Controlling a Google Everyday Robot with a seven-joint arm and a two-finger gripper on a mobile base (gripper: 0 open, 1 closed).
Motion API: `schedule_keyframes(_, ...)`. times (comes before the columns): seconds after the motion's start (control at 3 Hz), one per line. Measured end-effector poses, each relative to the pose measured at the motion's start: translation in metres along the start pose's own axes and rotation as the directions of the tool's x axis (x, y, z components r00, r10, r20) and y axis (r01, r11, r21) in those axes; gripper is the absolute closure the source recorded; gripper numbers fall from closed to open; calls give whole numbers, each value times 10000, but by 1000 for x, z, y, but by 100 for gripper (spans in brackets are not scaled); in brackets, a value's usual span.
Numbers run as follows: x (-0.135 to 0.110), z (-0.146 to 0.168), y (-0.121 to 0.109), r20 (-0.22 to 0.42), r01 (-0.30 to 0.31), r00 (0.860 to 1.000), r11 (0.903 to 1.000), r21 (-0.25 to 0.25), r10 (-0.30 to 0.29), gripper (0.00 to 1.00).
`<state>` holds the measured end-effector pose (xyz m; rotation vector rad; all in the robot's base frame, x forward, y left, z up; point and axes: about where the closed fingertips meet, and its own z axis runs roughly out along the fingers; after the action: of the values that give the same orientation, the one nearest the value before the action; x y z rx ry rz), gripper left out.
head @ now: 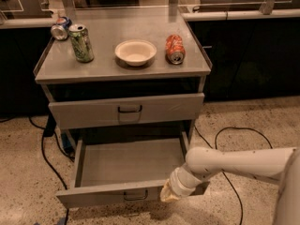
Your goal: Close middle drawer
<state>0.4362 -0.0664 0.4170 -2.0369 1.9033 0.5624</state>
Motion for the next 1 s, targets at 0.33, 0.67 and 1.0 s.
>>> schedule_keyframes(0.33, -8, -1, -40, -322, 339, 9989, 9994, 41, -337, 100)
schedule_keyframes(0.67, -7, -1, -40, -323, 330, 9989, 9994, 39, -329, 100)
schedule_keyframes(1.0, 1, 4, -46, -312, 442, 9986, 9990, 116, -438, 100)
